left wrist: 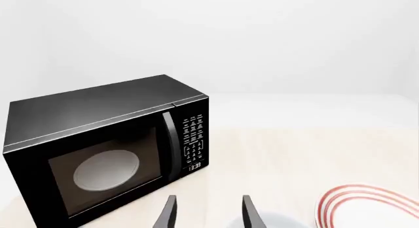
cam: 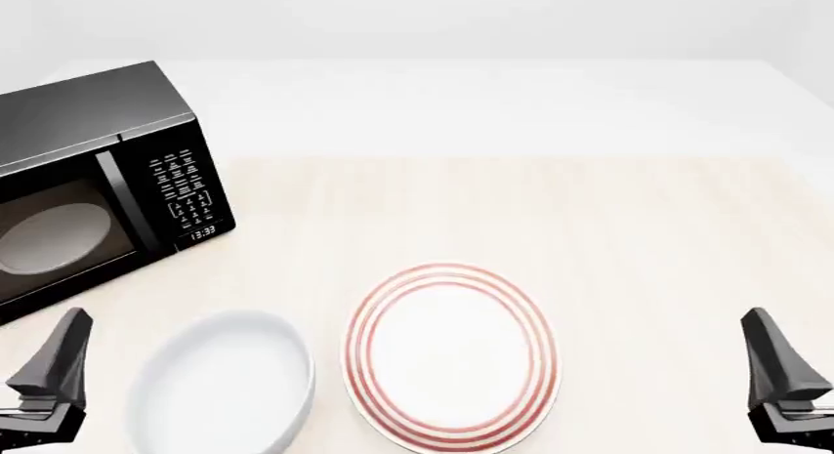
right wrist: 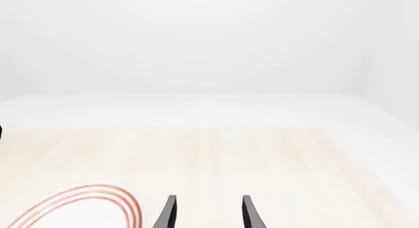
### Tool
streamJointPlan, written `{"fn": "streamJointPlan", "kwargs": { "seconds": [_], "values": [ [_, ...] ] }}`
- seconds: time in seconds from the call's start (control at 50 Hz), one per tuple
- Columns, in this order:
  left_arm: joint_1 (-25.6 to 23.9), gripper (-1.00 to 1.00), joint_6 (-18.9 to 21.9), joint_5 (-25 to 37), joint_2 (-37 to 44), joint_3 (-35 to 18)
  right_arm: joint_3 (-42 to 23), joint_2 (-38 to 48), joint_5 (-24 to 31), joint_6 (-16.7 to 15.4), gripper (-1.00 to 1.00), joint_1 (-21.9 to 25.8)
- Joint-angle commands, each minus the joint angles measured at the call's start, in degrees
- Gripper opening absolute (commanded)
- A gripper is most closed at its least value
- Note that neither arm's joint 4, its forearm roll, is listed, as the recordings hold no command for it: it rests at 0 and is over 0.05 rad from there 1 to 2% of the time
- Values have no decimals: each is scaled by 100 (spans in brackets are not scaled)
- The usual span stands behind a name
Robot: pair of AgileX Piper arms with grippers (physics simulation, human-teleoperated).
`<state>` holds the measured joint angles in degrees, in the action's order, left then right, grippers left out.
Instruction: Open the microwave.
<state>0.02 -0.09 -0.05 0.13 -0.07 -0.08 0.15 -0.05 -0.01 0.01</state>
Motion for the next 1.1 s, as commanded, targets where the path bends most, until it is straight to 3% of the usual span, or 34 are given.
{"fn": "streamJointPlan", "kwargs": {
  "seconds": [0.02,0.14,0.26,0.4,0.68,0.78,0.82,1.1],
  "values": [
    [16,100,-62,1,13,-25,-17,31,-9,-3,100,1],
    [23,100,-135,-27,-7,-42,-19,32,-6,-7,100,2],
    [49,100,291,78,10,-71,-13,32,-13,-5,100,1],
    [117,100,335,234,112,-348,-9,37,-21,-5,100,2],
    [211,100,424,-932,1492,-469,-9,19,-4,-5,100,3],
    [246,100,400,-1035,1623,-508,-9,20,-5,-6,100,3],
    [281,100,357,-1440,2022,-495,-9,26,-11,-6,100,4],
    [624,100,239,-2000,2827,-629,-10,30,-14,-7,100,5]
  ]
}}
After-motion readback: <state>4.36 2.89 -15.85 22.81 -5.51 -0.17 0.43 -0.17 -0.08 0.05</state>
